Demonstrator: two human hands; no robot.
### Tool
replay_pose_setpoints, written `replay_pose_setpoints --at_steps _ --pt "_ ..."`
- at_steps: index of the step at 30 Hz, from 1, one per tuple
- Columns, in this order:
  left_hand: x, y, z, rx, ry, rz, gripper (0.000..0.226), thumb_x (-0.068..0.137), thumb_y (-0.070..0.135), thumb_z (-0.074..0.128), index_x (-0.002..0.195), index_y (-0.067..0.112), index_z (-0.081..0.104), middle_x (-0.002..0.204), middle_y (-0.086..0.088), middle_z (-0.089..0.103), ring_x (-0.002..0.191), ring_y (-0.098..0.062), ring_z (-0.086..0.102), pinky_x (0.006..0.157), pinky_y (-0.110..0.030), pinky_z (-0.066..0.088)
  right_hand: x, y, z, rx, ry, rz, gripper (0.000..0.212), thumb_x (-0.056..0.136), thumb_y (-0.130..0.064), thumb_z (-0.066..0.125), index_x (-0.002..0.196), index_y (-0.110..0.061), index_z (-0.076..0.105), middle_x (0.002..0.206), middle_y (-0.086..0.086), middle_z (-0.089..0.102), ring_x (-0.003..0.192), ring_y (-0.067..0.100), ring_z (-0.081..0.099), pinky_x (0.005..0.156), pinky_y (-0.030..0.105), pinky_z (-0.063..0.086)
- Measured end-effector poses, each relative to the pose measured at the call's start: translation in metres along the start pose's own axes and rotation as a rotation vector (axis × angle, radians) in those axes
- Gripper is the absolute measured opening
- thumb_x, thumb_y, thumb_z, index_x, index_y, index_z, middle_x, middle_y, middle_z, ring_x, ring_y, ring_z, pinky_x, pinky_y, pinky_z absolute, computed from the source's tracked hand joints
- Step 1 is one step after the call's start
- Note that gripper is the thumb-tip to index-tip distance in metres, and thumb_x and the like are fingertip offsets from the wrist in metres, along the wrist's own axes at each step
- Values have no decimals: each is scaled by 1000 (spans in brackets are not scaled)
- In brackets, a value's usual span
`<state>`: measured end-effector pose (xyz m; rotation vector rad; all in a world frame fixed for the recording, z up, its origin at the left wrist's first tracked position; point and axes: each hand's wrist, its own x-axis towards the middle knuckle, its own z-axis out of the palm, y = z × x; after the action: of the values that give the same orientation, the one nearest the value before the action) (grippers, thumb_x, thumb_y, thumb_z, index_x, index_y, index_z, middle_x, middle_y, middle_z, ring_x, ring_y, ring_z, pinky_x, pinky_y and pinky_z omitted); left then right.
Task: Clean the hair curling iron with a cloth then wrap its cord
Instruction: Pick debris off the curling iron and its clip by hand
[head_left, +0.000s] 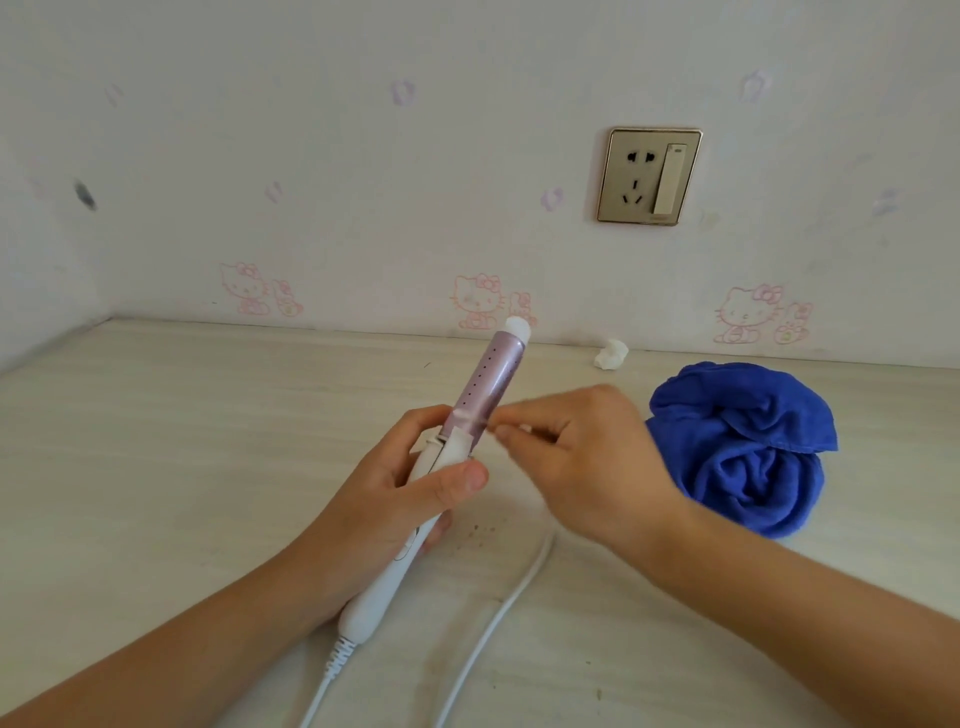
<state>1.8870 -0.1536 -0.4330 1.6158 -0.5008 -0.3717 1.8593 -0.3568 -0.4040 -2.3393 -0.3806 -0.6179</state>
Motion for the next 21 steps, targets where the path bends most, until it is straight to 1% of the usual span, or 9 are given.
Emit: replay_pose_setpoints --at_steps 4,6,9,10,12,14,16,19,21 --pt "-1 2 2 28 -7 -39 59 72 59 82 126 50 59 74 5 63 50 -15 55 42 -28 46 23 25 -20 32 129 153 18 95 -15 66 84 -4 75 56 15 49 54 29 35 54 34 32" --pt "-1 2 3 35 -3 -43 58 73 59 80 126 51 59 75 3 64 49 -15 54 42 -28 45 15 20 -13 38 95 130 18 95 -16 66 84 -8 77 54 10 47 50 20 33 53 30 30" --pt "1 3 4 16 42 -85 55 71 58 70 125 52 60 78 -1 65 48 -17 54 42 -29 43 -6 0 5 10 -21 13 19 93 -21 62 85 -19 79 51 2 51 47 18 41 51 27 32" --pt "2 4 3 3 50 -106 55 70 58 65 124 52 61 81 -3 67 48 -18 54 42 -29 42 -6 -2 5 12 -34 8 19 93 -22 62 86 -21 79 51 0 53 47 17 42 51 26 32" --pt "2 5 2 -13 29 -121 55 70 55 60 124 49 63 89 -4 70 49 -20 53 43 -28 42 6 8 -2 9 26 75 16 94 -20 66 90 -21 81 53 0 57 47 13 41 50 28 31" --pt "0 4 2 -2 4 -107 54 72 54 63 126 46 63 93 -5 71 51 -19 53 44 -29 43 18 23 -14 20 96 155 20 95 -16 66 79 -8 76 50 4 48 48 12 33 52 32 30" --pt "-1 3 1 -2 -1 -87 55 74 54 68 128 45 63 90 -5 69 51 -19 53 44 -29 43 19 27 -15 29 102 170 28 95 -14 64 71 -2 67 49 5 38 49 16 29 53 33 28" --pt "0 1 0 -31 16 -64 59 73 51 75 130 43 62 86 -4 68 49 -19 52 44 -28 43 -2 6 3 13 4 62 19 94 -19 63 81 -14 76 52 6 48 49 22 39 50 30 32" --pt "1 0 -1 -46 21 -52 60 72 48 77 130 43 62 86 -5 68 48 -19 52 43 -28 44 -8 -1 8 -4 -48 12 20 93 -21 62 80 -17 76 52 4 51 49 22 42 49 31 35"
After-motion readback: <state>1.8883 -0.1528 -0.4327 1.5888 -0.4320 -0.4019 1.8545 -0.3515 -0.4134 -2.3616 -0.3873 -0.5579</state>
